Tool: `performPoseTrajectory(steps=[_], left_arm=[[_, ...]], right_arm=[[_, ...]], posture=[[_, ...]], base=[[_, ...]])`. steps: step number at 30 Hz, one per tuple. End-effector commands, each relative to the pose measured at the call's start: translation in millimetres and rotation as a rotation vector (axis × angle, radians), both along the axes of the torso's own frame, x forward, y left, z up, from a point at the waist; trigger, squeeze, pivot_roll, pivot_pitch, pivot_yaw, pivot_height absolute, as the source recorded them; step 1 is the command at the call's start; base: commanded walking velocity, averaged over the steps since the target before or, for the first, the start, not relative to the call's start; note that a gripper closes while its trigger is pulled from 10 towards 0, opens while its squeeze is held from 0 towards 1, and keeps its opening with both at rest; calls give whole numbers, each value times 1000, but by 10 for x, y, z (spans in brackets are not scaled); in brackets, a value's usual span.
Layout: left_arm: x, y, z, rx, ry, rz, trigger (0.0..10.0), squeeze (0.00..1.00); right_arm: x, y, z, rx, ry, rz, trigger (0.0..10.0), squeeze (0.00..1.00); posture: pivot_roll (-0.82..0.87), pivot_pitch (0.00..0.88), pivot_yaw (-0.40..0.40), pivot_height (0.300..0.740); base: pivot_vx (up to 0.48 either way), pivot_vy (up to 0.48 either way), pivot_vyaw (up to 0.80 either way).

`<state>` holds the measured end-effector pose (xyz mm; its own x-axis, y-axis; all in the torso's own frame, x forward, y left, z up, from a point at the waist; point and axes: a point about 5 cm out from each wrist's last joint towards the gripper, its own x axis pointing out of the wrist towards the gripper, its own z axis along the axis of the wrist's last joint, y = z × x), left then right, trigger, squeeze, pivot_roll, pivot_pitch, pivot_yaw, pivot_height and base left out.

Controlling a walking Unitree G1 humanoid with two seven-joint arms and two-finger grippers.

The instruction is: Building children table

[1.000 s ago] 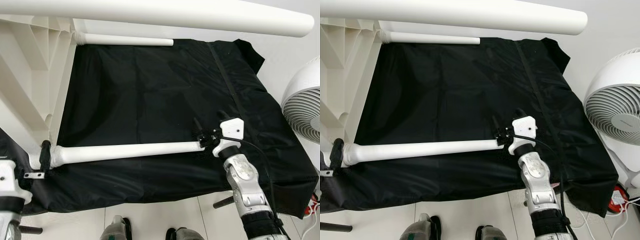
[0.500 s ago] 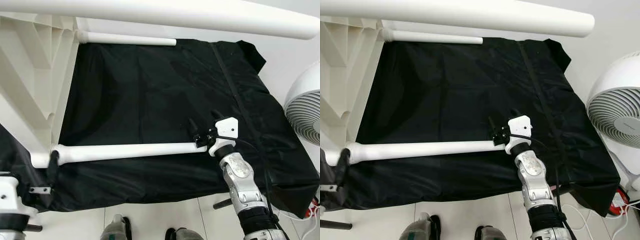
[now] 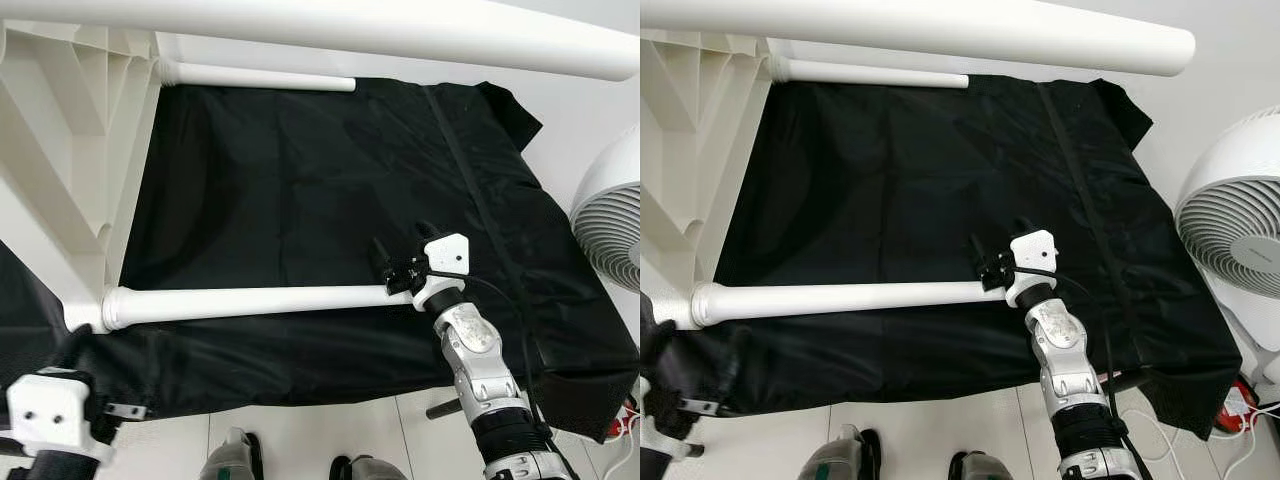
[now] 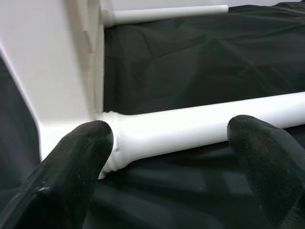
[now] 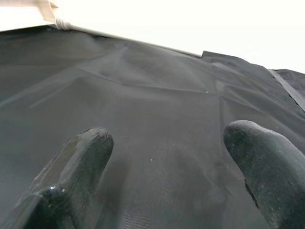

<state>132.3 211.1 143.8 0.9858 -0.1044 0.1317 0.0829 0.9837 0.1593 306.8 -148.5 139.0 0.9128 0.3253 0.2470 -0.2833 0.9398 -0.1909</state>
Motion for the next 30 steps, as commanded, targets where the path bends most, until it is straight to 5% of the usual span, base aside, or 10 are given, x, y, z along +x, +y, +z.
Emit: performPoseTrajectory(steps=[1, 5, 6, 7, 13, 14, 15, 30], left_arm=[[11, -40, -75, -6, 53, -31, 10000, 0], [53, -78, -115, -26, 68, -42, 10000, 0], [84, -106, -132, -38, 71, -46, 10000, 0], [122, -131, -147, -62, 80, -46, 10000, 0], [217, -194, -216, -151, 126, -34, 10000, 0], [228, -216, -226, -185, 136, -26, 10000, 0], [234, -239, -223, -221, 137, -20, 10000, 0], [221, -340, -208, -233, 148, -36, 10000, 0]], right_arm=[[4, -31, -15, 12, 1, -17, 10000, 0], [7, -43, 8, 28, -7, -27, 10000, 0], [4, -57, 23, 36, -13, -31, 10000, 255], [2, -68, 38, 53, -16, -29, 10000, 1000], [4, -99, 93, 41, -43, -54, 10000, 1000], [6, -113, 106, 36, -49, -63, 10000, 851], [9, -126, 117, 32, -55, -72, 10000, 0], [-10, -103, 184, -7, -108, -86, 10000, 0]], posture=[[141, 158, -37, 740], [136, 158, -36, 740], [136, 158, -36, 740], [126, 156, -33, 740], [108, 156, -28, 740], [100, 156, -24, 740], [98, 157, -24, 740], [109, 154, -30, 740]], base=[[0, 0, 0], [0, 0, 0], [0, 0, 0], [0, 0, 0], [0, 0, 0], [0, 0, 0], [0, 0, 0], [0, 0, 0]])
